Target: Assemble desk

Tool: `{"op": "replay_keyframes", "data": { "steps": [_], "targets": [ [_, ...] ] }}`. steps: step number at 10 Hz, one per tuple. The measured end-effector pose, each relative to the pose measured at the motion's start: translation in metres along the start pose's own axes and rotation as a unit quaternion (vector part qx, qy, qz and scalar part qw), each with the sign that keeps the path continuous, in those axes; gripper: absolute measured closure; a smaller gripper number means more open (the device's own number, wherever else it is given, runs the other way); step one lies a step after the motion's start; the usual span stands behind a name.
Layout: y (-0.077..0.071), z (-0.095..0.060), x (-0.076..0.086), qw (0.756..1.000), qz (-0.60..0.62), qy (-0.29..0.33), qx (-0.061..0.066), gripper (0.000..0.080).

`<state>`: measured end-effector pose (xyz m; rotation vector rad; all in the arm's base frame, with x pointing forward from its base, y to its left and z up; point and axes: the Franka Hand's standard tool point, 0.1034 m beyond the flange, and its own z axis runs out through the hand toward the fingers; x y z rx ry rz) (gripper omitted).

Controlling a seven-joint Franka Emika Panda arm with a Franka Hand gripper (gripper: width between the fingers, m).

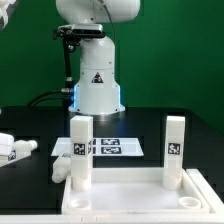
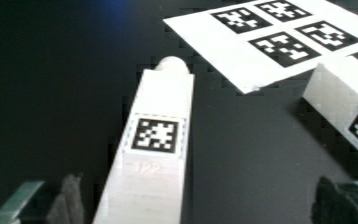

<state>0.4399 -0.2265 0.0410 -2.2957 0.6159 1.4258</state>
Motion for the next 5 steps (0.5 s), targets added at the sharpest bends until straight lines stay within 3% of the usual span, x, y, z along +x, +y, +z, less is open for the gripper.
{"op": "replay_keyframes", "data": {
  "steps": [1,2,5],
  "targets": [
    [0.008,0.007,0.002,0.999,0.024,-0.021,0.016,0.0151],
    [0.016,0.014,0.007,0.998,0.043,-0.032,0.019,0.0151],
    [0.018,0.023,0.014,0.997,0.061,-0.04,0.018,0.0151]
  ]
}}
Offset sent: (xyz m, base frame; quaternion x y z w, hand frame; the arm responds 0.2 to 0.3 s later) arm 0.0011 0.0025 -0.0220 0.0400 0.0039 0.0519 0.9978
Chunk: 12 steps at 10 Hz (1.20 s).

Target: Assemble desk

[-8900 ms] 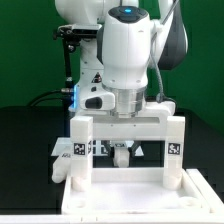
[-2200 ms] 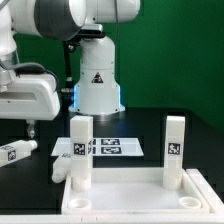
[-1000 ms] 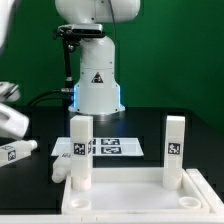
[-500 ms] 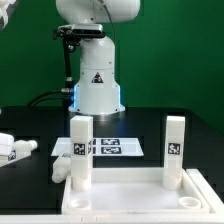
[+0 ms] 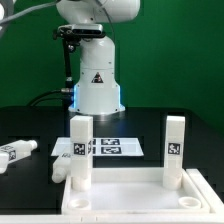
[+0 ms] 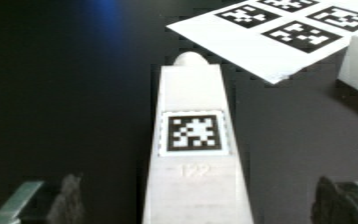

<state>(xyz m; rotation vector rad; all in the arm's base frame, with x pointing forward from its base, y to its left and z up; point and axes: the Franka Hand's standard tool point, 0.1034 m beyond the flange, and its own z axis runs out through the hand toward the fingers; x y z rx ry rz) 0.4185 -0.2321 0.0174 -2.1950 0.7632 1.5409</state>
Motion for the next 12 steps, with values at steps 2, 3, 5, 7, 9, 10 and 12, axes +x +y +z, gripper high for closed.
{"op": "replay_keyframes", "data": {
  "steps": [2,3,5,7,9,10,12],
  "targets": [
    [0.0,0.0,0.0,1.0,-0.001,0.0,-0.001,0.0151],
    [0.0,0.0,0.0,1.0,-0.001,0.0,-0.001,0.0267],
    [0.0,0.0,0.0,1.0,0.0,0.0,-0.001,0.0401],
    [0.0,0.0,0.0,1.0,0.0,0.0,-0.001,0.0518],
    [0.0,0.0,0.0,1.0,0.0,0.0,-0.001,0.0518],
    [0.0,0.0,0.0,1.0,0.0,0.0,-0.001,0.0518],
    [-0.011,-0.011,-0.017,1.0,-0.019,0.005,-0.009,0.0518]
  ]
}}
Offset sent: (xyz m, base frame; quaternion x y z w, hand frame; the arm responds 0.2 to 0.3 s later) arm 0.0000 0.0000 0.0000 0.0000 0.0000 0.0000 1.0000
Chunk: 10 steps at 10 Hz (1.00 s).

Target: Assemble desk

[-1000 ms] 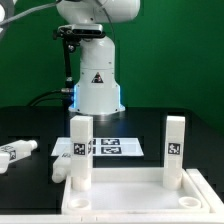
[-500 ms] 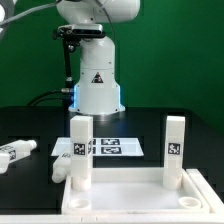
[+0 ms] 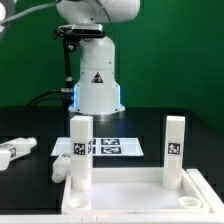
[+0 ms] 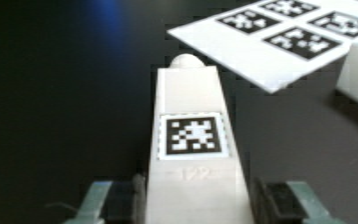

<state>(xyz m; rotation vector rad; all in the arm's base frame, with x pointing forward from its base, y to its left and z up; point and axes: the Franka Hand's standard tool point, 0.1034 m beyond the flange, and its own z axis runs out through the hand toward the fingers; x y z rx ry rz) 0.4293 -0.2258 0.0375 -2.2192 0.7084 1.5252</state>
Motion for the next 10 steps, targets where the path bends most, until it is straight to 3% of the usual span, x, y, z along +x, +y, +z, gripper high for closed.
{"op": "replay_keyframes", "data": {
  "steps": [2,4,6,7,8,9,10],
  "targets": [
    [-0.02,-0.021,-0.049,0.999,-0.04,0.01,0.003,0.0517],
    [-0.021,-0.037,-0.052,0.994,-0.074,0.08,-0.009,0.0517],
    [-0.025,-0.041,-0.047,0.984,-0.078,0.162,-0.01,0.0517],
    [-0.032,-0.048,-0.055,0.977,-0.085,0.195,-0.009,0.0517],
    [-0.054,-0.07,-0.08,0.969,-0.106,0.222,-0.007,0.0517],
    [-0.071,-0.09,-0.095,0.955,-0.131,0.265,-0.017,0.0517],
    [-0.081,-0.102,-0.1,0.939,-0.148,0.311,-0.024,0.0517]
  ]
}}
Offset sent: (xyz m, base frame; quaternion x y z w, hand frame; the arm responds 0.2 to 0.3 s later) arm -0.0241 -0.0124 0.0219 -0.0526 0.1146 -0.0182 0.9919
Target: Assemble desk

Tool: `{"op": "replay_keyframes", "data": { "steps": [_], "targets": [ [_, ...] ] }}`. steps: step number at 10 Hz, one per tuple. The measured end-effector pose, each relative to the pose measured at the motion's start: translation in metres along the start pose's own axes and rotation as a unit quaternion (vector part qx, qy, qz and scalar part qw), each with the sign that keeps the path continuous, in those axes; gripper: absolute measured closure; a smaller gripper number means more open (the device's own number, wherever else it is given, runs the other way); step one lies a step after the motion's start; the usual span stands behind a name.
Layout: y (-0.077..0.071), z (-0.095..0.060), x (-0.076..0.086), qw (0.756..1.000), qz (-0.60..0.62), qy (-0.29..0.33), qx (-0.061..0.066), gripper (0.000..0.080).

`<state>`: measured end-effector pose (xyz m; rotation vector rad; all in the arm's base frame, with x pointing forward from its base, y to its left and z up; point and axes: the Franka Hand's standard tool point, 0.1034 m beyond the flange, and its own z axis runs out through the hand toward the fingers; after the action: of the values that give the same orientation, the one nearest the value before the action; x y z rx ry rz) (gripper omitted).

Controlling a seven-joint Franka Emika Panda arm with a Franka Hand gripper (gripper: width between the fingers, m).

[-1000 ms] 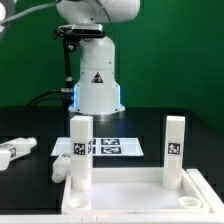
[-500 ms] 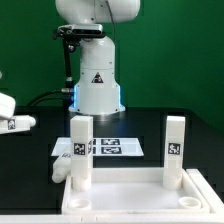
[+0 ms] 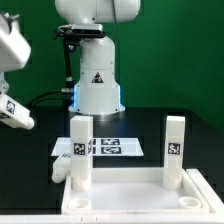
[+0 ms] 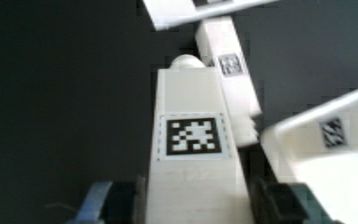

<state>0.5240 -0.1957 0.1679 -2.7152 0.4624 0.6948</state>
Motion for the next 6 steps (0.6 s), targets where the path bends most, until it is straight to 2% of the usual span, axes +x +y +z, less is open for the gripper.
{"op": "replay_keyframes", "data": {
  "steps": [2,3,4,6],
  "targets": [
    [0.008,0.008,0.002,0.998,0.007,0.068,-0.008,0.0517],
    [0.008,0.003,0.007,0.994,0.005,0.107,-0.015,0.0517],
    [0.0,-0.003,0.01,0.989,0.003,0.146,-0.024,0.0517],
    [-0.073,-0.041,0.02,0.975,-0.045,0.214,-0.043,0.0517]
  ]
}}
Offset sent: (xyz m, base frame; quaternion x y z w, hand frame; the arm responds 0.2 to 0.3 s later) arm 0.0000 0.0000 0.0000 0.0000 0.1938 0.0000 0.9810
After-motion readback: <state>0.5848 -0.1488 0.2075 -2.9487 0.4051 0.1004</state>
